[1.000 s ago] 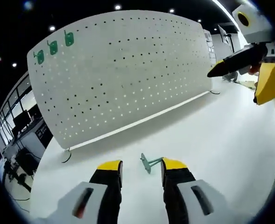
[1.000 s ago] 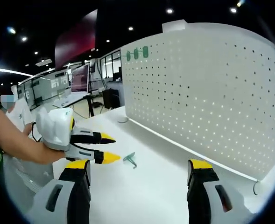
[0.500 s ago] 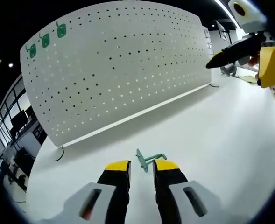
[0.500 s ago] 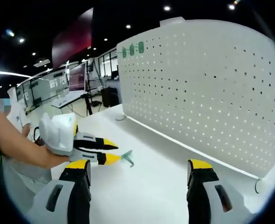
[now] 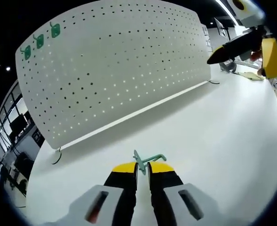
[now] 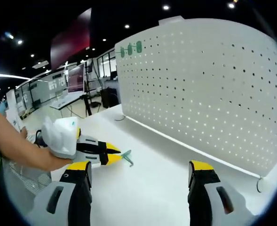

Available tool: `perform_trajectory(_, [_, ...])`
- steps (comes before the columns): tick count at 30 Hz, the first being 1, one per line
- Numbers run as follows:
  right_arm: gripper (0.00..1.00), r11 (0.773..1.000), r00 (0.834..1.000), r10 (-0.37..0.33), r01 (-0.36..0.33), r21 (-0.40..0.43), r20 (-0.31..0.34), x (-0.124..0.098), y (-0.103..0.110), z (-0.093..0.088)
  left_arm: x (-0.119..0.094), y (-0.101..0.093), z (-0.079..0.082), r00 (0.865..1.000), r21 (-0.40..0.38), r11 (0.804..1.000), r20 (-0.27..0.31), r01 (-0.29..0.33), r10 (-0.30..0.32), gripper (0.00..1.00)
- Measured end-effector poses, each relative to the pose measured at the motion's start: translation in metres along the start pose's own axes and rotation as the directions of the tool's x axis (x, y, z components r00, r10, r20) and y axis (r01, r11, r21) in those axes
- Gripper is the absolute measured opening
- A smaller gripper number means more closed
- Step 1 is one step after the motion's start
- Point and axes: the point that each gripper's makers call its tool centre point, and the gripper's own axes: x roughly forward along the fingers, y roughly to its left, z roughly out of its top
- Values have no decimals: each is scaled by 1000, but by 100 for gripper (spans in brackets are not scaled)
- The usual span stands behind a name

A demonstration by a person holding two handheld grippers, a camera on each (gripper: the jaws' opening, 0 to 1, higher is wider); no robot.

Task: Insert the hook assembly into the mounting plate slot until the hook locks in place.

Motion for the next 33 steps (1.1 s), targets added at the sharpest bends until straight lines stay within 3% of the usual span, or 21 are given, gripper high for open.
perform_trajectory(26, [86,1000,1000,8,-8,5,-11,1,2,-4,1,2,-6,1000,-23,1000,-19,4,-4,2])
perform_trajectory(33, [85,1000,1000,14,-14,6,-12,3,5,-5,-3,3,4,1000,-39,999,10,12,-12,1])
